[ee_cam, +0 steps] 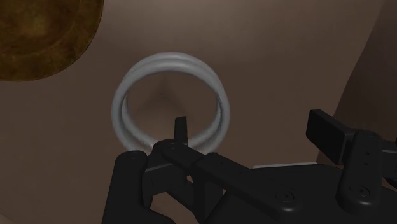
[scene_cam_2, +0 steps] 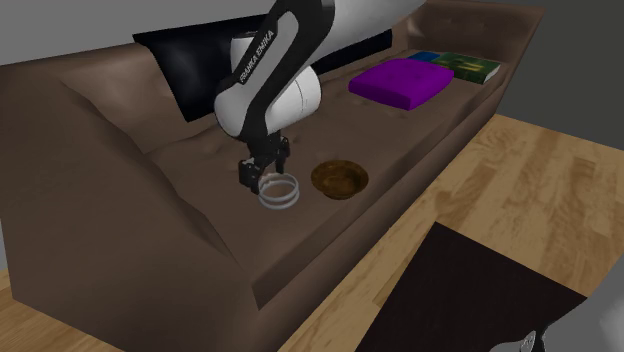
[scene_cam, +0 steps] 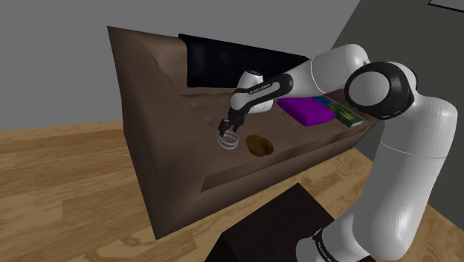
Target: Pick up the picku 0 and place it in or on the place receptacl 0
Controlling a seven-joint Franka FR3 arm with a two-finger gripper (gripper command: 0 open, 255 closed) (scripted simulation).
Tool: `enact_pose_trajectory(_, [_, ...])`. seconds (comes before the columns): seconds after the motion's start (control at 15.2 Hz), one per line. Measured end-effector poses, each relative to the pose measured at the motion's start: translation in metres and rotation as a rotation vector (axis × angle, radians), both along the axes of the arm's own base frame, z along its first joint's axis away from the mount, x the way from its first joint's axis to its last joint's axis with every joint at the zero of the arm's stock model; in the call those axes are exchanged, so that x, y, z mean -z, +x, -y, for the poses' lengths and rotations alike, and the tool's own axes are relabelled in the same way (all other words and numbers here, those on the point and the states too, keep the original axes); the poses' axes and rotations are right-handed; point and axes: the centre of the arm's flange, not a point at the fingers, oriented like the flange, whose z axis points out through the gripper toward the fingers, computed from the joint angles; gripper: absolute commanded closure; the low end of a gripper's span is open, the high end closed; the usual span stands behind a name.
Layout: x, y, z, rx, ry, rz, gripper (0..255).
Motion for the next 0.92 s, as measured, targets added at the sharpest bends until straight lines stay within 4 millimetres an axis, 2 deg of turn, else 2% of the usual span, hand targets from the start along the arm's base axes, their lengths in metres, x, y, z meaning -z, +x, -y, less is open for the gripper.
enact_pose_trajectory(0.13, [0.024,0.010,0.002,-0.003,-0.005,-0.003,0])
enact_pose_trajectory(0.26, [0.036,0.022,0.003,-0.006,-0.007,-0.004,0])
enact_pose_trajectory(0.4, [0.048,0.025,0.003,-0.006,-0.008,-0.005,0])
enact_pose_trajectory(0.73, [0.073,0.028,0.002,-0.007,-0.008,-0.005,0])
enact_pose_trajectory(0.92, [0.077,0.028,0.002,-0.007,-0.008,-0.004,0])
